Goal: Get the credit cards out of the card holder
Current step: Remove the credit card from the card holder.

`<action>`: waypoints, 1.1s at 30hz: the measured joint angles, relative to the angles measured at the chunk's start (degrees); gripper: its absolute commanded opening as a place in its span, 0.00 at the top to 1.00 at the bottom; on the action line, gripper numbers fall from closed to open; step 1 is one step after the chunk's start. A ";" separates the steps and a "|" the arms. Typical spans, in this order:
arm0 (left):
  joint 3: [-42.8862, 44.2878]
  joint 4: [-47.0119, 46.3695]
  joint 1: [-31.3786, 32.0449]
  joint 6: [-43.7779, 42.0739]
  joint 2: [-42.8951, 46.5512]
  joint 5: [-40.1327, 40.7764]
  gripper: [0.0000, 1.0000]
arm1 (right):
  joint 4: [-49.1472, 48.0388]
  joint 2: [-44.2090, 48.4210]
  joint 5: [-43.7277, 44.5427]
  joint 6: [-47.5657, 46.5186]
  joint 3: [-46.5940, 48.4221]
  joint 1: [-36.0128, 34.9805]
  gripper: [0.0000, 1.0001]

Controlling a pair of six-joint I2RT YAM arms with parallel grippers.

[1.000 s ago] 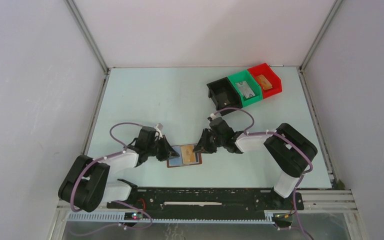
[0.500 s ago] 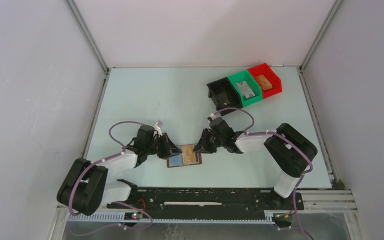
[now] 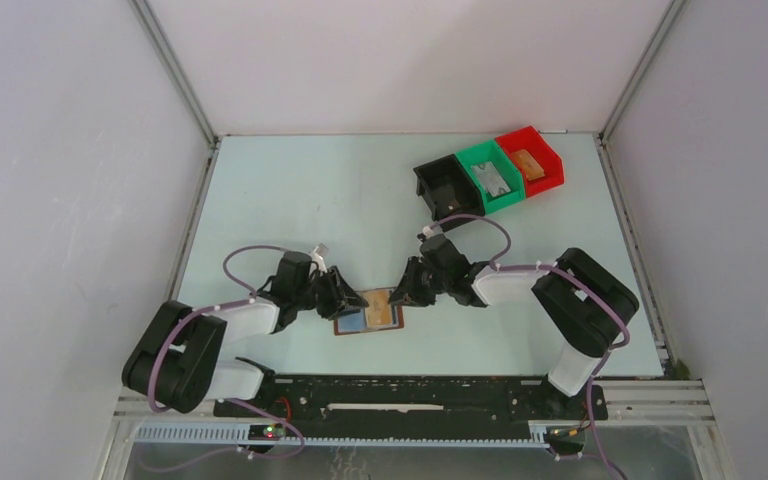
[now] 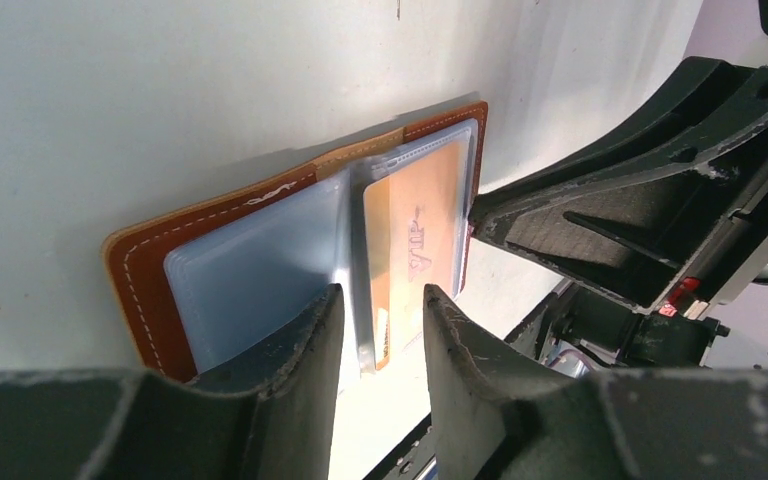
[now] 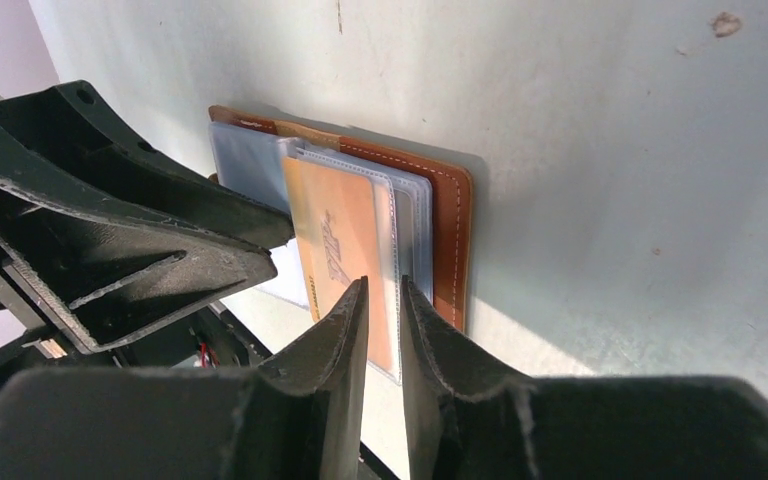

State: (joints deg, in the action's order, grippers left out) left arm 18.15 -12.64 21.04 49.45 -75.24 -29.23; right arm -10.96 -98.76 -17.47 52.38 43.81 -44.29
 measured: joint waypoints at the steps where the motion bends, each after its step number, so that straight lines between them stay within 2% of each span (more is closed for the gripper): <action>1: -0.04 -0.28 0.00 0.09 -0.13 -0.02 0.60 | 0.31 0.28 0.37 -0.02 0.00 0.09 0.73; 14: -0.07 -1.09 0.00 0.20 -0.50 -0.04 0.60 | 0.92 3.15 0.22 -0.04 0.17 0.48 0.73; 33: -0.07 -1.22 0.00 0.20 -0.52 -0.02 0.62 | -0.33 -1.88 -1.53 0.02 1.73 -0.07 0.73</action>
State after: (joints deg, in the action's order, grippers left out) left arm 18.09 -13.87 21.04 49.65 -75.77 -29.26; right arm -11.29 -100.64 -19.00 52.40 45.54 -44.36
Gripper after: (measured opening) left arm 0.392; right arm 0.273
